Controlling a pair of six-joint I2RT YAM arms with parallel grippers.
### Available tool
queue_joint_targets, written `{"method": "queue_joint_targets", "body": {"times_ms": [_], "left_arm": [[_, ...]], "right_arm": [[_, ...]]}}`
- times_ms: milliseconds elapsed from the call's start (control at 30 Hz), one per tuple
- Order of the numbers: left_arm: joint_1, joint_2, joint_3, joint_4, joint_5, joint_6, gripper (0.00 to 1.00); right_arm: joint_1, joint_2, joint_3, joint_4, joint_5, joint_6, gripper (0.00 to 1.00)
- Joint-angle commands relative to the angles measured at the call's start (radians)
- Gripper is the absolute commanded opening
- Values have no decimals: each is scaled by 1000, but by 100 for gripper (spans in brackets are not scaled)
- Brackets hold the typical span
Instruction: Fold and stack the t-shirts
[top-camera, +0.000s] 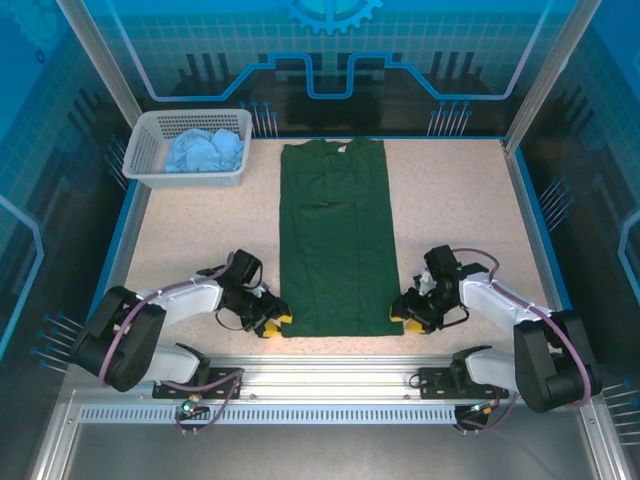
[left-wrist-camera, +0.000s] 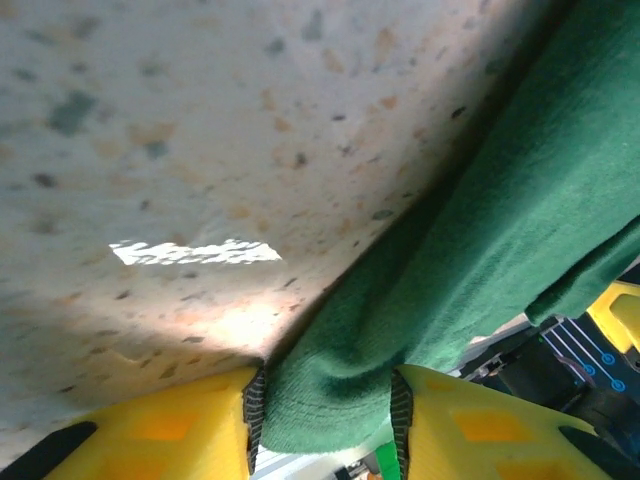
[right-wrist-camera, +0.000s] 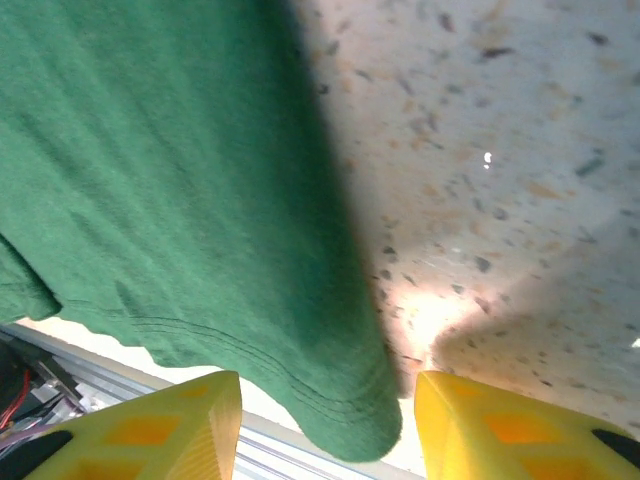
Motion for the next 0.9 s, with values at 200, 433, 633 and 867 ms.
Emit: {"method": "queue_joint_targets", "body": {"times_ms": [200, 433, 633, 867], "left_arm": [[-16, 91, 35, 72, 18, 50, 31], [-16, 77, 73, -26, -10, 112, 6], [-16, 74, 155, -214, -44, 194, 0], [-40, 36, 159, -353, -28, 219, 0]], "right_arm": [[15, 62, 24, -47, 9, -10, 41], [32, 76, 24, -27, 3, -3, 21], [41, 68, 22, -62, 16, 6, 0], [157, 32, -23, -112, -15, 81, 0]]}}
